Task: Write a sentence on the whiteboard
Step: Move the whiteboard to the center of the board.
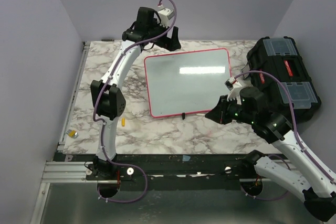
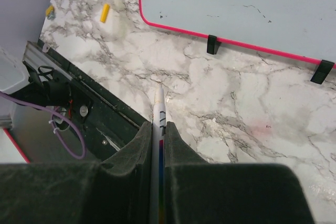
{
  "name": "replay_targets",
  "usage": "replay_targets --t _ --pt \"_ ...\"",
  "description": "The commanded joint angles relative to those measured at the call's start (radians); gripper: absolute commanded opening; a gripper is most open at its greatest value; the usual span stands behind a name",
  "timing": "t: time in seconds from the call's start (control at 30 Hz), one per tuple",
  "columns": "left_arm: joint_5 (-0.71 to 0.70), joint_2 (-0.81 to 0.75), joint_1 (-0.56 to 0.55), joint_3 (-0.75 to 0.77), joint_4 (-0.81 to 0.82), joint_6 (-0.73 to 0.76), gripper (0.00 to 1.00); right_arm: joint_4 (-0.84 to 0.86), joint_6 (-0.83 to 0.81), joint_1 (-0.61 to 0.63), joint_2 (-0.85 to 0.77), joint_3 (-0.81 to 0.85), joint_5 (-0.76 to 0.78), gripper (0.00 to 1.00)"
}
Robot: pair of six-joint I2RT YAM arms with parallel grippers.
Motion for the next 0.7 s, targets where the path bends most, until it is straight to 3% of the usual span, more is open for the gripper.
replay_targets --t 0.0,0.2,0.67 --pt "0.11 0.056 0.006 0.038 0.075 -0.065 0.96 -0.033 0.016 -0.001 -0.01 0.03 0.018 0.01" --pt "0.196 0.109 0.004 0.035 0.112 -0.098 0.93 -0.041 0.023 -0.001 -0.018 0.027 0.024 0.01" --pt "0.33 0.203 -0.014 0.072 0.103 -0.081 0.7 -0.032 0.026 -0.001 -0.021 0.024 0.004 0.01"
